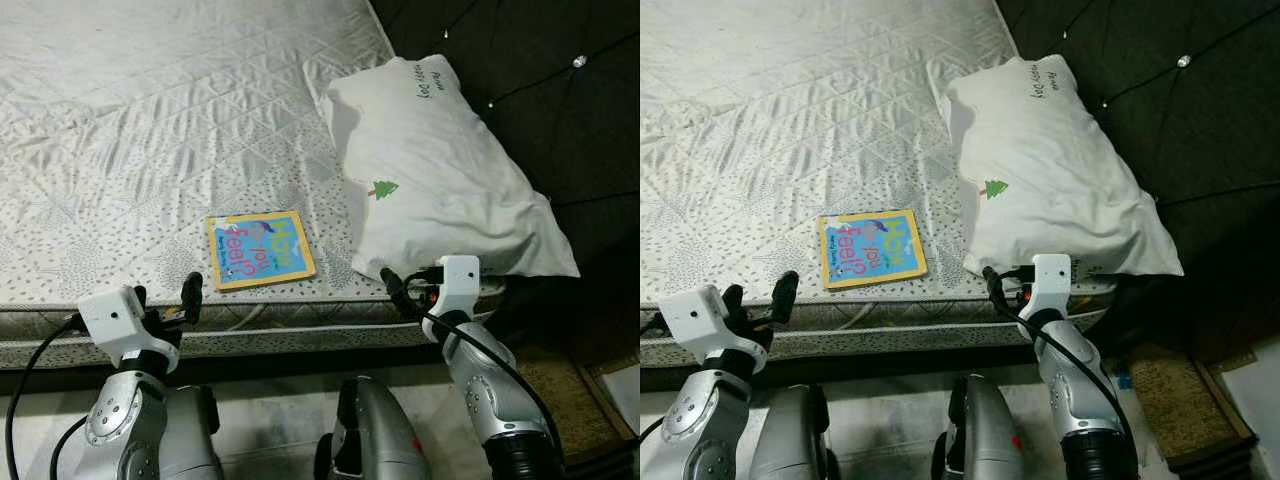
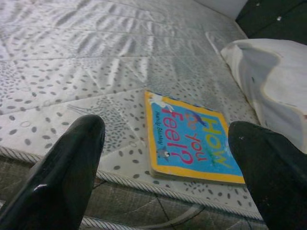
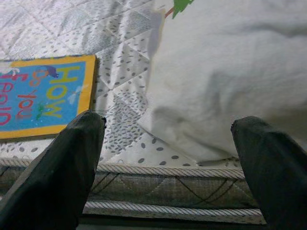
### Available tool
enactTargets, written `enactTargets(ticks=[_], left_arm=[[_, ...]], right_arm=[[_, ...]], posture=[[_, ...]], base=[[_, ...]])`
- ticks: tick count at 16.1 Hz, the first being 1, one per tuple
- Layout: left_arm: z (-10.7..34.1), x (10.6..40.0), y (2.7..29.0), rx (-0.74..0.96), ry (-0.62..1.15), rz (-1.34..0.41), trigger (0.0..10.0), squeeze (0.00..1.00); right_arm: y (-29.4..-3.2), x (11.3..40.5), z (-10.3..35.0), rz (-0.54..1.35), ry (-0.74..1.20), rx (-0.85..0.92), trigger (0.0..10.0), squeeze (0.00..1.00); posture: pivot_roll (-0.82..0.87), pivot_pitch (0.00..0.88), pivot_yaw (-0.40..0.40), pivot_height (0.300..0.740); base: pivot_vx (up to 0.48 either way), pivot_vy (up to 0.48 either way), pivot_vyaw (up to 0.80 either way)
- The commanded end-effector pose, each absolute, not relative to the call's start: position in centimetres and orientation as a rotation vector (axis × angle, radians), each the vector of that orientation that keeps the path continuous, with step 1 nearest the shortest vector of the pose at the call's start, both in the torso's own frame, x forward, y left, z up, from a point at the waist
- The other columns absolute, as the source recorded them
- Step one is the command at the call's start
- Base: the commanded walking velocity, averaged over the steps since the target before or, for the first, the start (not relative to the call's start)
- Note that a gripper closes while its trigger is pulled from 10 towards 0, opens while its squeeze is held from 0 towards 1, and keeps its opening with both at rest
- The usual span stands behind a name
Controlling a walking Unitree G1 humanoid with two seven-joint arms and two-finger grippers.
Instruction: Clean up the room
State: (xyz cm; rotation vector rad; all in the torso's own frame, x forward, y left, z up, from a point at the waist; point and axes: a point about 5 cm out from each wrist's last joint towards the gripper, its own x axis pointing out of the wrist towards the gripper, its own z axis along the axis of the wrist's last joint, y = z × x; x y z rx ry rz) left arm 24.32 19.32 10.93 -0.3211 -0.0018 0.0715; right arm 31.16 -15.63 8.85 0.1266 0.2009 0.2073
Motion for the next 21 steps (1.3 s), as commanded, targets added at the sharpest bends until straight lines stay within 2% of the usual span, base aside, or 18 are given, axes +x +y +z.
enactTargets(ticks=[1, 2, 17, 21], left_arm=[[10.93, 24.06, 19.32, -0.322, 0.0, 0.064, 10.0, 0.0], [10.93, 24.06, 19.31, -0.322, 0.0, 0.063, 10.0, 0.0], [10.96, 24.28, 19.19, -0.324, 0.0, 0.046, 10.0, 0.0], [11.1, 24.25, 19.1, -0.323, -0.009, 0.031, 10.0, 0.0]], right_arm=[[-15.6, 31.08, 9.1, 0.217, 0.19, 0.119, 10.0, 0.0], [-15.61, 31.08, 9.09, 0.215, 0.191, 0.121, 10.0, 0.0], [-15.72, 31.24, 8.95, 0.204, 0.203, 0.128, 10.0, 0.0], [-15.79, 31.24, 8.88, 0.201, 0.206, 0.127, 10.0, 0.0]], posture=[[-0.01, 0.227, -0.142, 0.596], [-0.01, 0.227, -0.142, 0.596], [-0.02, 0.229, -0.141, 0.596], [-0.02, 0.231, -0.139, 0.596]], base=[[0.0, 0.0, 0.8], [0.0, 0.0, 0.8], [0.301, 0.0, 0.0], [0.452, 0.0, 0.0]])
